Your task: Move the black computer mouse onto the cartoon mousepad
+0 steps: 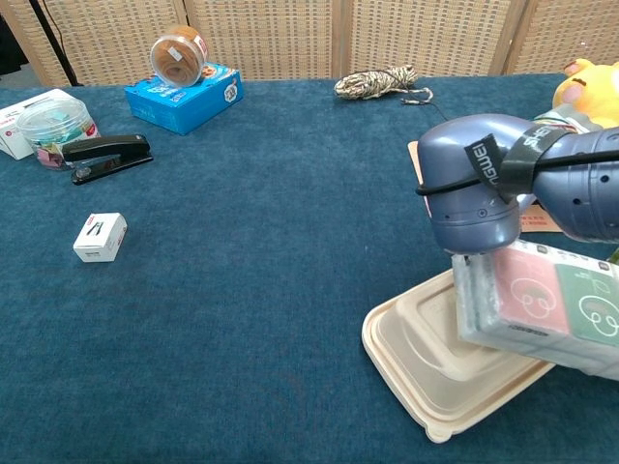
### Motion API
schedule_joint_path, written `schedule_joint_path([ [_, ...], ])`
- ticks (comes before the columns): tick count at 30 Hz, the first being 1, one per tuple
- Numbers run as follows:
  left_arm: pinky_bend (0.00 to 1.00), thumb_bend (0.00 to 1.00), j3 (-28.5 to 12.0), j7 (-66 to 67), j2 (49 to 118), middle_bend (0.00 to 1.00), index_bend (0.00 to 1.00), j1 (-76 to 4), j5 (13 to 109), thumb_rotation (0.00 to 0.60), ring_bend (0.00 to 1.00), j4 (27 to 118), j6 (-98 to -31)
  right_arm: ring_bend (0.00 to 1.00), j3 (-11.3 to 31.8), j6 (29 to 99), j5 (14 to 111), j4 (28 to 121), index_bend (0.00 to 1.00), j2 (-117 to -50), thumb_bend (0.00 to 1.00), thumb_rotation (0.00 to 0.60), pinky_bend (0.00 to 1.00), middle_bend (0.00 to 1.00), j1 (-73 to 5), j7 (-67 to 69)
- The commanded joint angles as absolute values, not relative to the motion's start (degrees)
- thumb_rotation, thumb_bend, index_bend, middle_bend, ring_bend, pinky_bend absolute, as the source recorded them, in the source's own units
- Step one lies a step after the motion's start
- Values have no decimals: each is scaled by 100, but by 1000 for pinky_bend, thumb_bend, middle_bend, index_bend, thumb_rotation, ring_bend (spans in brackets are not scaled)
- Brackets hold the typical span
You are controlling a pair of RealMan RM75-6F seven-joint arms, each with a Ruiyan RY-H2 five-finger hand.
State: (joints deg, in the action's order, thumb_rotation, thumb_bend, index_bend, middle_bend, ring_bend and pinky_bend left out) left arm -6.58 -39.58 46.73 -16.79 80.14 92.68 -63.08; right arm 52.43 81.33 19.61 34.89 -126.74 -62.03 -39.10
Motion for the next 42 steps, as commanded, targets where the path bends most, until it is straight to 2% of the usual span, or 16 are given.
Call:
schedule_joint_path([
  [1, 0, 0, -652, -3966, 4671, 0, 0, -1687, 8014, 600, 0, 9265, -6294, 345, 5258, 8080, 1963, 3477, 448, -12704, 671, 600, 369, 416, -6212, -3941],
  [3, 0, 0, -649, -3973, 4667, 0, 0, -1691, 8015, 600, 0, 9262, -6291, 311, 5271, 8044, 1952, 3460, 422, -12722, 670, 600, 339, 387, -6220, -3986],
  [10, 0, 0, -650, -4037, 4664, 0, 0, -1696, 7984, 600, 0, 9228, -6283, 87, 5286, 8007, 1977, 3423, 258, -12787, 670, 600, 221, 151, -6236, -4058],
  [14, 0, 0, -648, -4074, 4657, 0, 0, -1688, 7977, 600, 0, 9217, -6296, 33, 5266, 8043, 2048, 3419, 209, -12800, 670, 600, 190, 87, -6237, -4050],
  [24, 0, 0, -630, -4053, 4649, 0, 0, -1711, 7983, 600, 0, 9222, -6259, 2, 5278, 8246, 2118, 3819, 182, -12747, 670, 600, 114, 52, -6165, -4181],
  [35, 0, 0, -616, -4069, 4635, 0, 0, -1669, 7988, 600, 0, 9233, -6341, 0, 5211, 8564, 2279, 5080, 168, -12453, 670, 600, 43, 32, -6070, -4403],
  [42, 0, 0, -615, -3973, 4645, 0, 0, -1679, 7958, 600, 0, 9270, -6329, 0, 5061, 8667, 2589, 6074, 158, -12085, 670, 600, 32, 31, -6025, -4468],
])
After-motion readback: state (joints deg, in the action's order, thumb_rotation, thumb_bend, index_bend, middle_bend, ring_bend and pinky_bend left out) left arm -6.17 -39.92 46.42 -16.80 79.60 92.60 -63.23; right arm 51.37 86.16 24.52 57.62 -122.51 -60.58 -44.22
